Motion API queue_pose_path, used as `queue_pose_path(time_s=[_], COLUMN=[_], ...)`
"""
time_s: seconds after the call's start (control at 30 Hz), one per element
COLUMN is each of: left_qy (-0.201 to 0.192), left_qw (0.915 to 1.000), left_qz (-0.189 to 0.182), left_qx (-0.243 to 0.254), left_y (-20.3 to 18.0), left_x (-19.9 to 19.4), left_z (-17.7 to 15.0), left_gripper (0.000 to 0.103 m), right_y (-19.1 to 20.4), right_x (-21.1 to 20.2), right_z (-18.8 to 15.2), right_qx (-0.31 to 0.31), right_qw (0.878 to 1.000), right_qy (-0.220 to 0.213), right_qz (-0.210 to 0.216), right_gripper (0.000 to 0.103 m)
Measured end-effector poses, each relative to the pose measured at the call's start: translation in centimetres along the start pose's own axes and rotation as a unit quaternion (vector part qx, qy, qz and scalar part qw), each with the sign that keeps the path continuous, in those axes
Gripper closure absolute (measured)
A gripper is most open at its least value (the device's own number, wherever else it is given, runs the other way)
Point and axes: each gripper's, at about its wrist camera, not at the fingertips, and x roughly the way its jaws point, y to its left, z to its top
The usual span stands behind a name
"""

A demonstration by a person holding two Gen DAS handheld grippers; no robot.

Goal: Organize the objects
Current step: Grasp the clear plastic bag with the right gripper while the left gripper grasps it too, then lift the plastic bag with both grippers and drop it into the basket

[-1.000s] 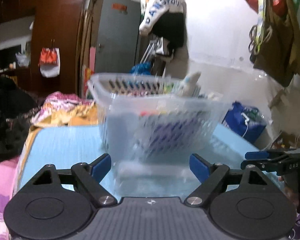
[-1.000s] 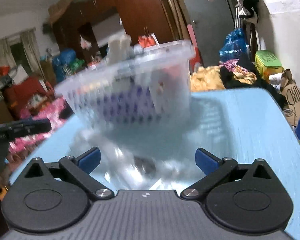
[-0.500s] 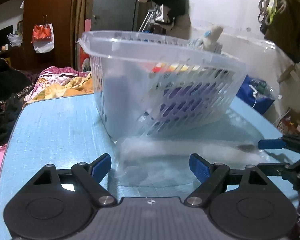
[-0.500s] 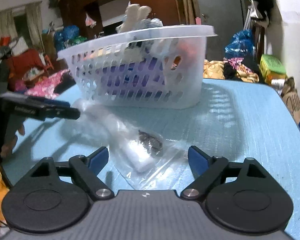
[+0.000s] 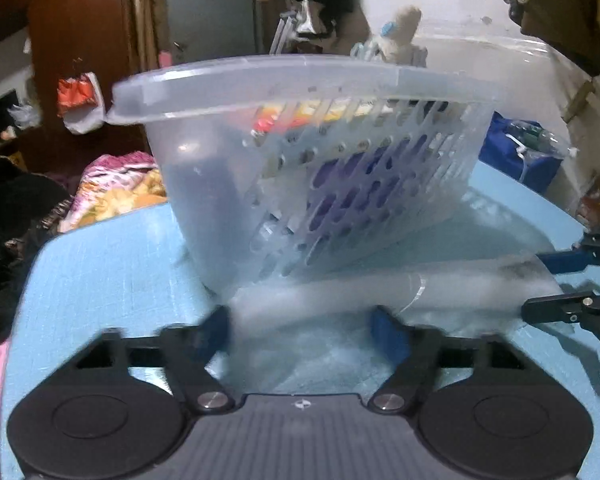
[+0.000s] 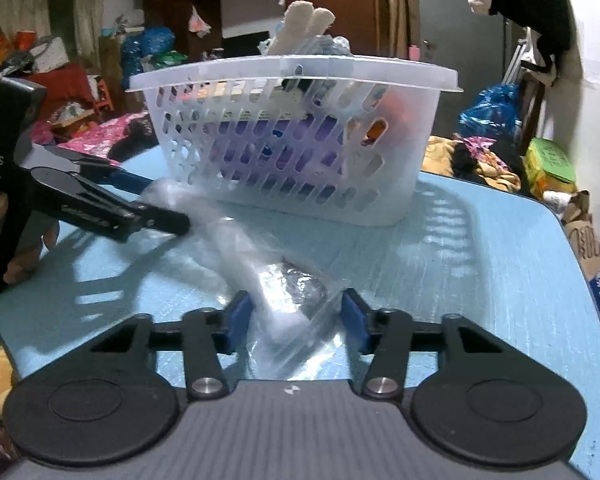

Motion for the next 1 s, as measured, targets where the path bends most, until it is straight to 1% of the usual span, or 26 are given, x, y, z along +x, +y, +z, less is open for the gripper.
queue_pose_path(time_s=[0.03, 0.1, 0.13, 0.27, 0.3, 0.4, 0.57, 0.73, 0.83, 1.0], left_qy=[-0.002, -0.005, -0.006, -0.012, -0.017, -0.041, -0.078, -0.097, -0.114, -0.162], left_qw=[1.0000, 1.0000, 1.0000, 0.9999, 0.9998, 0.9992, 0.9968, 0.9951, 0.9933, 0.9863], left_qz=[0.002, 0.000, 0.001, 0.000, -0.003, -0.001, -0.002, -0.009, -0.012, -0.015], left_qx=[-0.001, -0.002, 0.000, -0.001, -0.005, 0.002, 0.018, 0.018, 0.016, 0.028], left_y=[0.0, 0.0, -0.1, -0.6, -0.9, -1.9, -3.5, -3.8, -4.1, -4.9], left_x=[-0.3, -0.9, -1.2, -2.0, -2.3, -3.8, -6.0, -7.2, -8.5, -11.9], left_z=[-0.2, -0.5, -0.7, -1.1, -1.3, -1.4, -1.7, -1.4, -1.2, 0.0], left_gripper=[0.051, 0.058, 0.064, 0.076, 0.080, 0.083, 0.086, 0.086, 0.086, 0.086], right_y=[-0.1, -0.4, -0.7, -0.8, -0.8, -1.1, -1.4, -1.4, -1.6, -1.7], right_x=[-0.1, -0.3, -0.4, -0.5, -0.5, -1.0, -2.0, -3.0, -4.0, -6.4], right_z=[-0.1, -0.2, -0.2, -0.2, -0.2, -0.3, -0.5, -0.3, 0.1, 1.4], right_qx=[-0.002, 0.001, 0.004, 0.005, 0.004, 0.010, 0.012, 0.009, 0.013, 0.010], right_qw=[1.000, 1.000, 1.000, 1.000, 1.000, 1.000, 0.999, 0.998, 0.996, 0.992], right_qy=[-0.001, -0.004, -0.005, -0.007, -0.008, -0.018, -0.036, -0.058, -0.080, -0.123], right_qz=[0.005, 0.012, 0.015, 0.020, 0.020, 0.022, 0.026, 0.023, 0.027, 0.032], right_gripper=[0.062, 0.066, 0.067, 0.071, 0.071, 0.074, 0.075, 0.076, 0.076, 0.076])
